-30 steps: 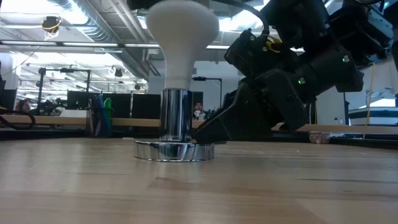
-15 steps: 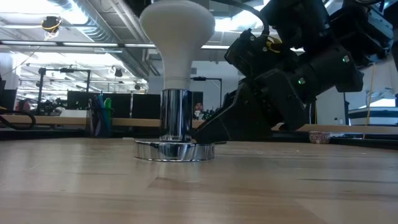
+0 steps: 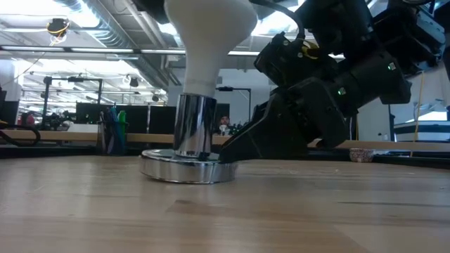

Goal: Screw lightbulb
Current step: Remove the lightbulb from the lamp

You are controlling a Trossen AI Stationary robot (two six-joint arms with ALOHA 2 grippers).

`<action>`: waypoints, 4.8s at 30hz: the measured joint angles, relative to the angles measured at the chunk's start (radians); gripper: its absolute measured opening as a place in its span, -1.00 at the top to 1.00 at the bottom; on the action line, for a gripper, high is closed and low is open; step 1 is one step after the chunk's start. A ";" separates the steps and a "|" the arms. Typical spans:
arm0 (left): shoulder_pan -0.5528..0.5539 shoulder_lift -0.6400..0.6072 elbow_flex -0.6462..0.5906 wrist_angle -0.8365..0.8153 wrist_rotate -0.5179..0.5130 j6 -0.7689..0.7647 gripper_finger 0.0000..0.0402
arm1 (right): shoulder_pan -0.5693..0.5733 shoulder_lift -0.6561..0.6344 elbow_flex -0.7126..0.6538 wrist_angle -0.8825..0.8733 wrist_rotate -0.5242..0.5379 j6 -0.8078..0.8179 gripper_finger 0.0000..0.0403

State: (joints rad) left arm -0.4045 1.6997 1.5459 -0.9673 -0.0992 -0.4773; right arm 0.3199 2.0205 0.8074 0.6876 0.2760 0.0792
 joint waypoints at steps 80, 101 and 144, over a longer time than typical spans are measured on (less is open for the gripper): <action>-0.181 -0.214 -0.675 0.790 -0.411 -0.297 -0.23 | -0.026 0.000 0.035 -0.054 -0.020 0.045 -0.54; -0.012 -0.118 -0.809 1.186 -0.417 -0.016 -0.23 | -0.026 0.000 0.034 -0.051 -0.023 0.043 -0.54; -0.016 -0.062 -0.778 1.548 -0.542 0.245 0.28 | -0.024 -0.267 0.032 -0.358 -0.019 -0.072 -0.54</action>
State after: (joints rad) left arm -0.4202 1.6372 0.7681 0.5807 -0.6407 -0.2322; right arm 0.2963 1.7536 0.8398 0.3298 0.2573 0.0071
